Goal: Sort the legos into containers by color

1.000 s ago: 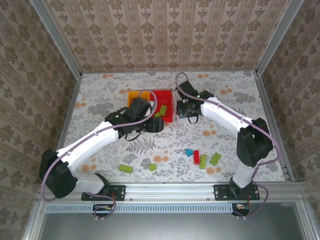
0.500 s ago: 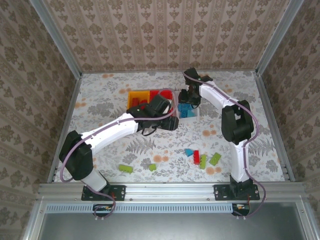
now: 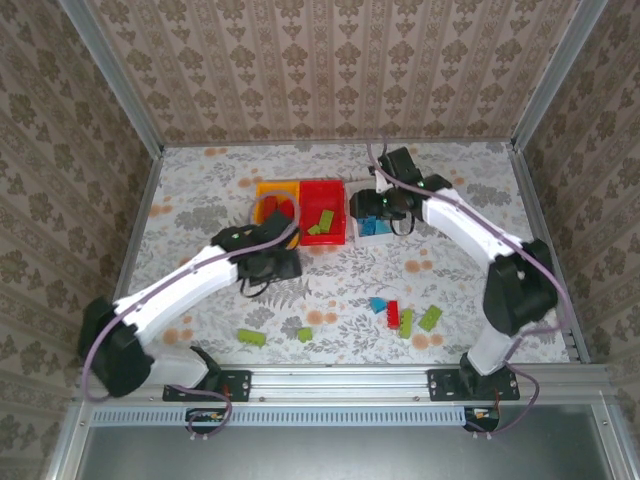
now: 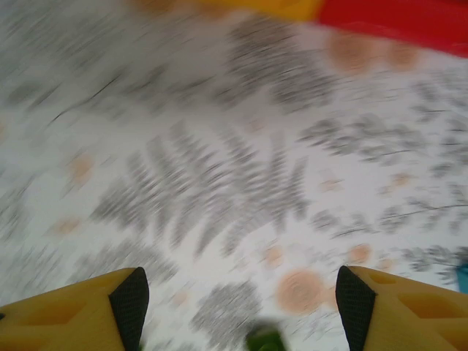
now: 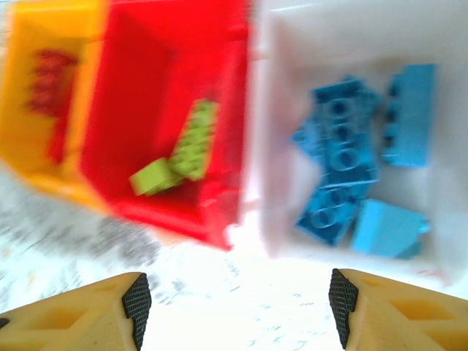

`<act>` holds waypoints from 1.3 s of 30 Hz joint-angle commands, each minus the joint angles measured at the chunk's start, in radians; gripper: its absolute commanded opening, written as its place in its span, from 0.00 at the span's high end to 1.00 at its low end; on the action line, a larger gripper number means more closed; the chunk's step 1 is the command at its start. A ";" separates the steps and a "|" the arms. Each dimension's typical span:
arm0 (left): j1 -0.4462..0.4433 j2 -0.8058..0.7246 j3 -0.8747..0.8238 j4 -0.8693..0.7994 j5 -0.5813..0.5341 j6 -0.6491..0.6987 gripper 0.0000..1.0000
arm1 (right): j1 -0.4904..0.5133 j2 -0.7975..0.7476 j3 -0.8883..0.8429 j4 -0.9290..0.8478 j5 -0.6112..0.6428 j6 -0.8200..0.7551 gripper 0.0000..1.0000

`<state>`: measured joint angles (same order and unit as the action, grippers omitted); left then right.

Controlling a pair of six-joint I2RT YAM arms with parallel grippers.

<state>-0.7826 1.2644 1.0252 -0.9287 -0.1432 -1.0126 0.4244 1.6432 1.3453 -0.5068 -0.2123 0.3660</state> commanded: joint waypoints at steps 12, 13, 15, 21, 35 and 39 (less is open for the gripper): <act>-0.010 -0.301 -0.333 -0.277 0.162 -0.840 0.23 | 0.313 -0.246 -0.395 0.398 -0.321 -0.232 0.19; -0.010 -0.302 -0.352 -0.258 0.173 -0.862 0.23 | 0.324 -0.273 -0.401 0.398 -0.325 -0.238 0.19; -0.013 -0.300 -0.392 -0.199 0.190 -0.895 0.23 | 0.341 -0.279 -0.404 0.389 -0.317 -0.245 0.18; -0.011 -0.245 -0.491 -0.008 0.195 -0.939 0.29 | 0.352 -0.287 -0.406 0.373 -0.303 -0.239 0.18; -0.001 -0.247 -0.588 0.177 0.141 -0.923 0.70 | 0.353 -0.266 -0.388 0.356 -0.297 -0.219 0.18; 0.019 -0.236 -0.498 0.192 0.080 -0.802 0.80 | 0.347 -0.284 -0.394 0.368 -0.260 -0.199 0.19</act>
<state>-0.7845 1.0210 0.4622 -0.7967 0.0101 -1.9018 0.7742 1.3758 0.9512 -0.1535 -0.4961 0.1562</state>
